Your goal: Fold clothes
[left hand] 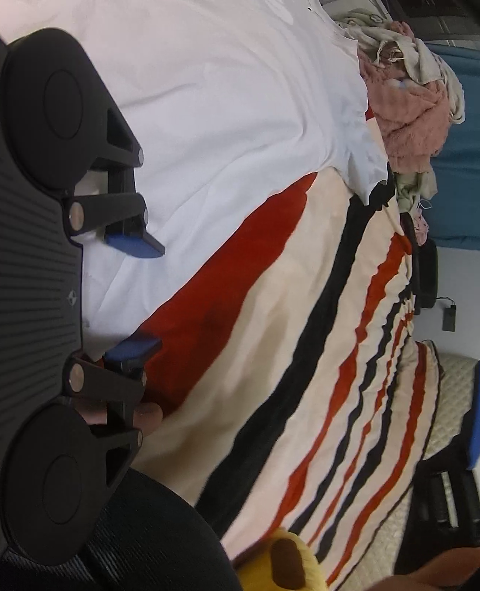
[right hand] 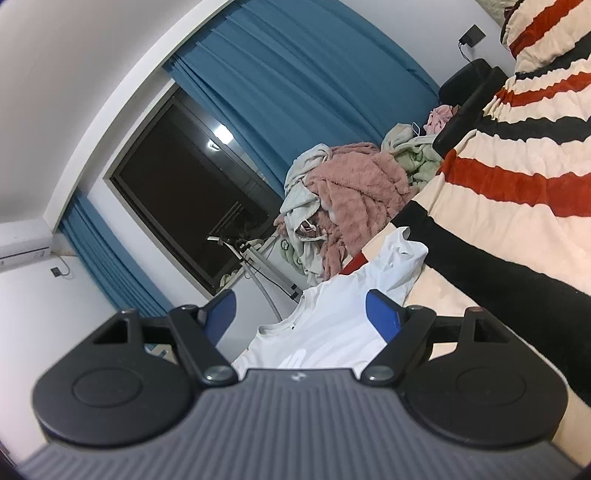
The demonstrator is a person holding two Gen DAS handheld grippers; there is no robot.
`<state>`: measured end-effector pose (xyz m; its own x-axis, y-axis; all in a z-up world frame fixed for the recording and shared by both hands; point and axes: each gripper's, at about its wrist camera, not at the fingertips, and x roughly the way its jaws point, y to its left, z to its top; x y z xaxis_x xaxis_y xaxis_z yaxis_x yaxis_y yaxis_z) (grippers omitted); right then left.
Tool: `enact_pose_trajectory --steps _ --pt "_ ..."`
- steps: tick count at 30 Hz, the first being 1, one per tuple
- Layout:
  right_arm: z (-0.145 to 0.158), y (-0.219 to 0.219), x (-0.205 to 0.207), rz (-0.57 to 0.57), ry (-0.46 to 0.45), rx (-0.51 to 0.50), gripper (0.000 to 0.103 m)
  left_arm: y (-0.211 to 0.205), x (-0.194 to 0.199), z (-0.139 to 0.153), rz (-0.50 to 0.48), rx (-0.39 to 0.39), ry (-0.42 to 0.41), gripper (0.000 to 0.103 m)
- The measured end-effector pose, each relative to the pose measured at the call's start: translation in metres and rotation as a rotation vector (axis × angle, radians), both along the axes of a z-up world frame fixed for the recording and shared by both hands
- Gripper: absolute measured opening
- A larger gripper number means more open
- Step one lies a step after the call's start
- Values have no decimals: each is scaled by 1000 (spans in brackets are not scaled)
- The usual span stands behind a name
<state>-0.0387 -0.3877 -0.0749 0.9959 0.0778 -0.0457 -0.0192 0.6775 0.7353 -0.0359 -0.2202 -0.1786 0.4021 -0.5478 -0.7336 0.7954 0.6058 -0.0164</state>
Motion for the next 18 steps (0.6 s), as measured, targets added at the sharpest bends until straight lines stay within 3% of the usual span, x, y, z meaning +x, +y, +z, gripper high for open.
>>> enact_pose_trajectory --steps 2,4,6,13,18 --pt "-1 0 0 2 3 7 80 -3 -1 -4 17 16 -15 44" --pt "-2 0 0 3 6 9 80 -5 -1 -5 39 25 -20 16" --pt "-1 0 -1 1 1 8 80 -5 2 -1 54 22 -8 7" --pt "0 0 -4 3 -33 8 80 -9 2 29 41 -106 32 3" --pt "3 4 0 4 -11 -23 80 -15 13 24 55 -124 95 5"
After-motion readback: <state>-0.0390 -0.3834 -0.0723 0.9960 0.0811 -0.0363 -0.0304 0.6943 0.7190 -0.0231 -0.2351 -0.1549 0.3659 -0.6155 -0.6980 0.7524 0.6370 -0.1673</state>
